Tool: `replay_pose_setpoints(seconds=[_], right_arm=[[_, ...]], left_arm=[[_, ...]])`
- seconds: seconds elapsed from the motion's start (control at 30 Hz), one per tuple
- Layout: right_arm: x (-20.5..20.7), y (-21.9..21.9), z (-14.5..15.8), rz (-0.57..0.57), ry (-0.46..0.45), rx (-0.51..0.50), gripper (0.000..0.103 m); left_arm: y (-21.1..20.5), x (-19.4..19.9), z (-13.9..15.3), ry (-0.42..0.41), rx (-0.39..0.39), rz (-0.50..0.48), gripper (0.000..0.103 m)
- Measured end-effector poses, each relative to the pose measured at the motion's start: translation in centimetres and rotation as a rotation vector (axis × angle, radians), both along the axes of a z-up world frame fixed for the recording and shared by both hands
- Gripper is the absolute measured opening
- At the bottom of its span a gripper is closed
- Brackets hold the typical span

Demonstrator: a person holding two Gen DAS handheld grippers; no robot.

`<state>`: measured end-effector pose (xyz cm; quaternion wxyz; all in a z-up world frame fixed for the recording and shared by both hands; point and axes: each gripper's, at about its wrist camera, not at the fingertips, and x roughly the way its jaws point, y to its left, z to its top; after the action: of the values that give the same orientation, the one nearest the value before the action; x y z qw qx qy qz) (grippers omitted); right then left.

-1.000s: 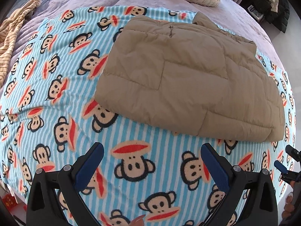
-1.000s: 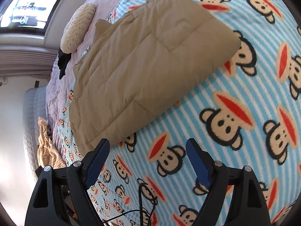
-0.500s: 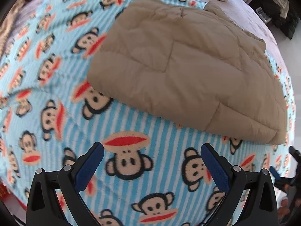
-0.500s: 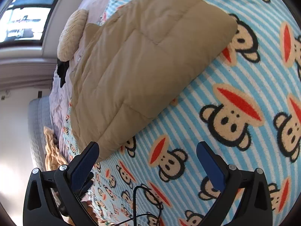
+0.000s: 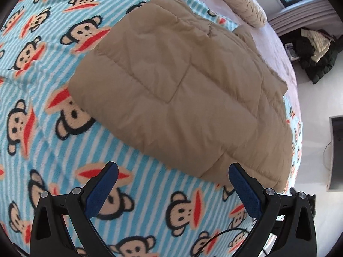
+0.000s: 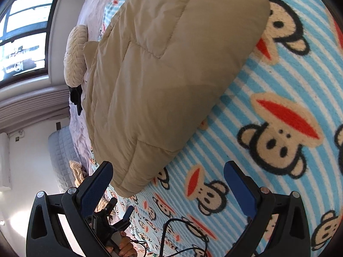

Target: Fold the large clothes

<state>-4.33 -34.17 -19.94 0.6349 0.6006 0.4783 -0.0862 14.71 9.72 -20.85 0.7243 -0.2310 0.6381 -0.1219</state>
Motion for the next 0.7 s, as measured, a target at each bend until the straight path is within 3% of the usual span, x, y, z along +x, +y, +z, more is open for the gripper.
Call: replay_pose_setpoints(seconds=[0.3, 0.7], right_arm=[[1.0, -0.2, -0.7, -0.012, -0.051, 0.029, 0.103], [4.5, -0.3, -2.9, -0.051, -0.163, 0.084, 0.103]], left_arm=[[1.7, 1.4, -1.2, -0.008, -0.097, 0.084, 0.103], [0.8, 5.1, -4.8, -0.015, -0.111, 0.114, 0.103]])
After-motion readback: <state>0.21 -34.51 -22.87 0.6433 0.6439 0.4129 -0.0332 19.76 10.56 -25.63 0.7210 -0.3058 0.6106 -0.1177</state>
